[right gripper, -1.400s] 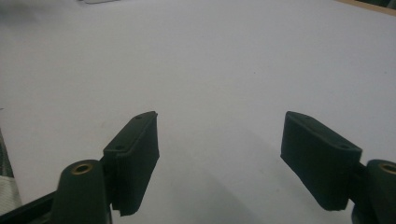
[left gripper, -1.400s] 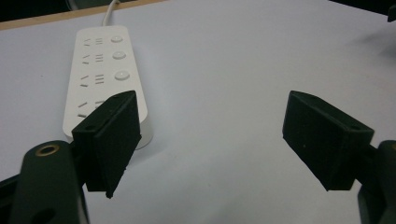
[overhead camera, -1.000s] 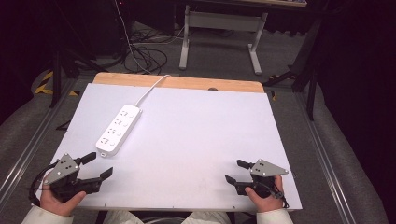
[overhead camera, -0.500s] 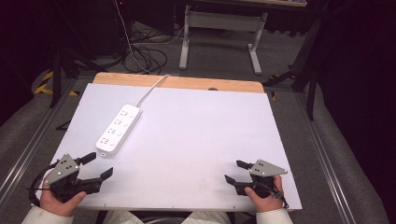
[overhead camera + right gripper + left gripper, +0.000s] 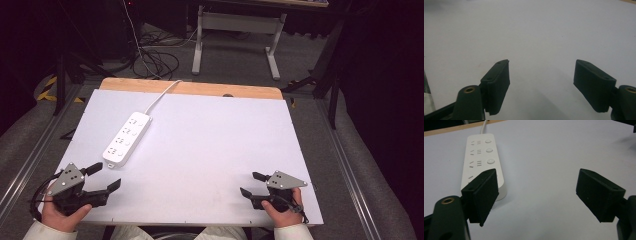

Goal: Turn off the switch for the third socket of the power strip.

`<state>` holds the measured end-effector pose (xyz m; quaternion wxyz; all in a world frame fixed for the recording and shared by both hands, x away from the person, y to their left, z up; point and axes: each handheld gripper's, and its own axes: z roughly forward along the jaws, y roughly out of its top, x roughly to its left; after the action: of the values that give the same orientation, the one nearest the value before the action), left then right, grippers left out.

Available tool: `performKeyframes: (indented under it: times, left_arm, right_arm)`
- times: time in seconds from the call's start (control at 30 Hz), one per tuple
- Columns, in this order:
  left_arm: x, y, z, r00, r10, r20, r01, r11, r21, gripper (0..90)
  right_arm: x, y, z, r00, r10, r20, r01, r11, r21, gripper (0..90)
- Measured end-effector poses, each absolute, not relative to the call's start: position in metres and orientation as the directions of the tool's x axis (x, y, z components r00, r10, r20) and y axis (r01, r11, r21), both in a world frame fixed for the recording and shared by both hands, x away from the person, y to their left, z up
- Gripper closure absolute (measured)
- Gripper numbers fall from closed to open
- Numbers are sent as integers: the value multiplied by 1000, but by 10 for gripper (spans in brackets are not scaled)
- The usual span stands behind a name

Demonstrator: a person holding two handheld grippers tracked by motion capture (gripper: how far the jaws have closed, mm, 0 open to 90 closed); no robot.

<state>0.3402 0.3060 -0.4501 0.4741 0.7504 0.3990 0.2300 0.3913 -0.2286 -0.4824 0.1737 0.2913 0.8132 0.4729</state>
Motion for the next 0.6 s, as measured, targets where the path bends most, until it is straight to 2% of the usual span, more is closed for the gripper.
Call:
performKeyframes:
  times: [0.6]
  left_arm:
    - [354,301,-425,582,813,-25,412,-268,871,196]
  right_arm:
    - [392,-227,-484,-776,631,-8,313,396,863,308]
